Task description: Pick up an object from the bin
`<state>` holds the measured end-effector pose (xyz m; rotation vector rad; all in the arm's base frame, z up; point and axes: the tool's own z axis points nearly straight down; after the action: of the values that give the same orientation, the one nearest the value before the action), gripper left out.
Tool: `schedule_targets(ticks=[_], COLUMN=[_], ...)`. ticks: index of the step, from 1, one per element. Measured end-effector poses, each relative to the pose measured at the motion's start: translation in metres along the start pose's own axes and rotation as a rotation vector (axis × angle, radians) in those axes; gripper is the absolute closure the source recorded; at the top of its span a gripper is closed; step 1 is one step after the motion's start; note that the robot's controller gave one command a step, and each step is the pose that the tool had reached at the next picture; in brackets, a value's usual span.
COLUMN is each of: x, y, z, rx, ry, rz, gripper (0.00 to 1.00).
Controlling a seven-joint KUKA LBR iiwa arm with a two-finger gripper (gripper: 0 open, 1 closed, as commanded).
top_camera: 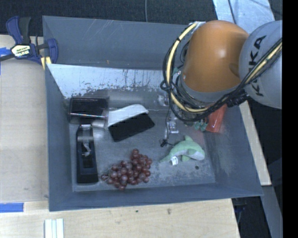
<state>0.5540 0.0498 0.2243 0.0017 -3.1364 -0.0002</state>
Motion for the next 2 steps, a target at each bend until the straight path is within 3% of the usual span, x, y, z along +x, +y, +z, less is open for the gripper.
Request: schedule_targets(ticks=[1, 2], x=[-0.001, -0.028], y=[0.0, 0.016], z=[-0.005, 0.05], rx=[0.0, 0.0], ry=[-0.009, -0.011], rz=[0.002, -0.093], gripper=[0.0, 0.0])
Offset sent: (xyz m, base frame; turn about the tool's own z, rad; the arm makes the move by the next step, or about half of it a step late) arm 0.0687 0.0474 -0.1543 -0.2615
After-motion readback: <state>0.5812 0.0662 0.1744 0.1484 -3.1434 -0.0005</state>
